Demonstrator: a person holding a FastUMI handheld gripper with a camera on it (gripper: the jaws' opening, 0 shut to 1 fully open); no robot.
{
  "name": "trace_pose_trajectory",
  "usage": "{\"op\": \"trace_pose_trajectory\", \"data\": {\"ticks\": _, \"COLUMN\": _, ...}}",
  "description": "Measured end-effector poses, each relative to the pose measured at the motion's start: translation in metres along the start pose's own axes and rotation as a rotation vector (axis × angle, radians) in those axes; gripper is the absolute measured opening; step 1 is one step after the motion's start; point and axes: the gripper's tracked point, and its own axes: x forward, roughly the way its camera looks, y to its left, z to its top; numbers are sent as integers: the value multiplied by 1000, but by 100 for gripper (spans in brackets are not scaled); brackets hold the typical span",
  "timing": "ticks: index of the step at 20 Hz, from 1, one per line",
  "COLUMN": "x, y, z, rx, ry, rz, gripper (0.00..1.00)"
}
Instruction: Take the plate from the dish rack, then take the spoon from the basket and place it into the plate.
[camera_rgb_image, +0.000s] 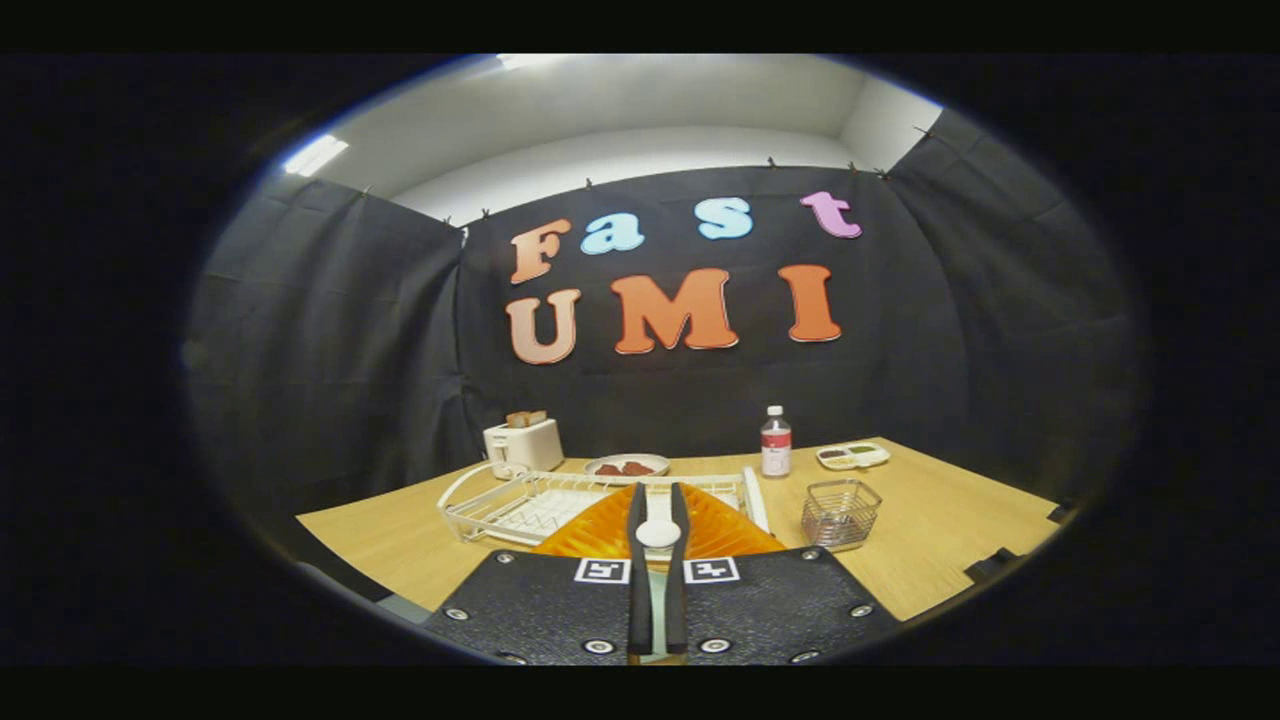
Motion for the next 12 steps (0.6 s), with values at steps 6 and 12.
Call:
{"op": "trace_pose_trajectory", "data": {"ticks": 6, "x": 5, "y": 36, "z": -35, "rx": 29, "ry": 38, "rz": 82, "gripper": 5}}
{"op": "trace_pose_trajectory", "data": {"ticks": 12, "x": 14, "y": 58, "z": -68, "rx": -37, "ry": 78, "rz": 133, "gripper": 5}}
